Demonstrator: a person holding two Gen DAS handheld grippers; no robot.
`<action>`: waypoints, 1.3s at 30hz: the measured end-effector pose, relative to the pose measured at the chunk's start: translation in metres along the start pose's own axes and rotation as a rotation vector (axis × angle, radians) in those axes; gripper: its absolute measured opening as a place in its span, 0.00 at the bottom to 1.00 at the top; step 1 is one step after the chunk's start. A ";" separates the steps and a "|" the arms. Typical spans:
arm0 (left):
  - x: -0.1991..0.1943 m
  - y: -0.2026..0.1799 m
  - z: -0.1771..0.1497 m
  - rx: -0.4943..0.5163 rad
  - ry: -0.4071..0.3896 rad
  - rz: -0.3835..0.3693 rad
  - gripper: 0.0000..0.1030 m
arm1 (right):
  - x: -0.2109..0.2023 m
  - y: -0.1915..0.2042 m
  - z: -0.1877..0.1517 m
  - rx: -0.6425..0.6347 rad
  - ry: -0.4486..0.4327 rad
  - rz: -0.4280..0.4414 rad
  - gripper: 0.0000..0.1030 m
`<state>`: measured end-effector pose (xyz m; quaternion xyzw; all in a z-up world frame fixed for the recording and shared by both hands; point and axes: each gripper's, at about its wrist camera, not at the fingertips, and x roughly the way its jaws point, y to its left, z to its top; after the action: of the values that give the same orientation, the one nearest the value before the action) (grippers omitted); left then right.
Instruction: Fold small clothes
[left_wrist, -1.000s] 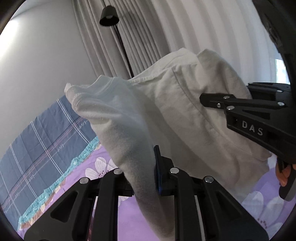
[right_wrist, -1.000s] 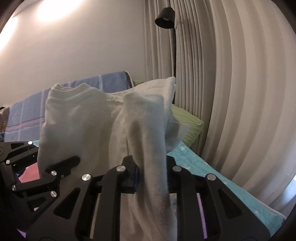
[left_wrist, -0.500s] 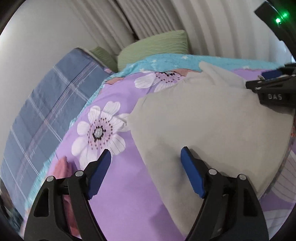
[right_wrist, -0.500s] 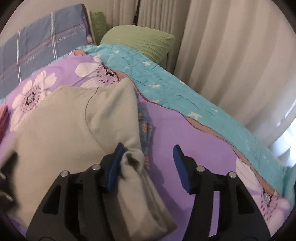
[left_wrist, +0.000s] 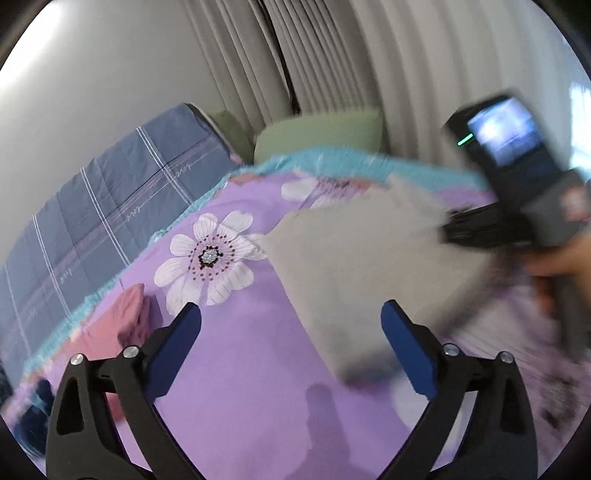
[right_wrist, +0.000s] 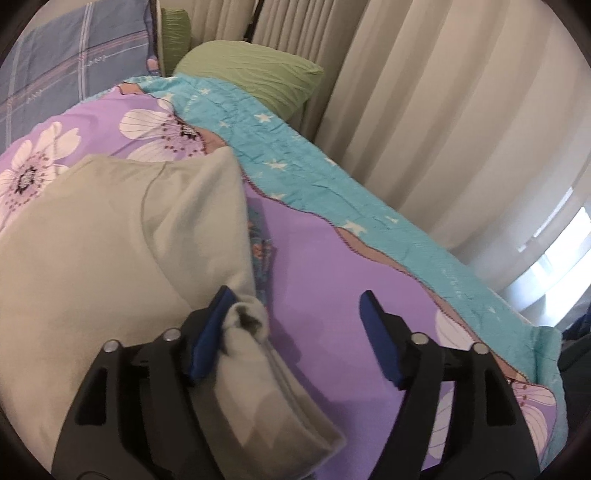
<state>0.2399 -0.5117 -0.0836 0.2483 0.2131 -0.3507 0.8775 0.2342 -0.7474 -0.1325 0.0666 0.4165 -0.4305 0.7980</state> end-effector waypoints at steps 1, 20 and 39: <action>-0.018 0.005 -0.006 -0.032 -0.007 -0.039 0.97 | -0.004 -0.002 0.000 0.001 -0.015 0.001 0.72; -0.212 0.045 -0.062 -0.280 -0.091 -0.170 0.99 | -0.308 -0.091 -0.192 0.127 -0.351 0.425 0.84; -0.356 0.017 -0.121 -0.226 -0.269 0.045 0.99 | -0.423 -0.087 -0.271 0.109 -0.456 0.420 0.92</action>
<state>-0.0081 -0.2490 0.0212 0.1034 0.1262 -0.3350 0.9280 -0.1140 -0.4082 0.0203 0.0956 0.1802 -0.2819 0.9375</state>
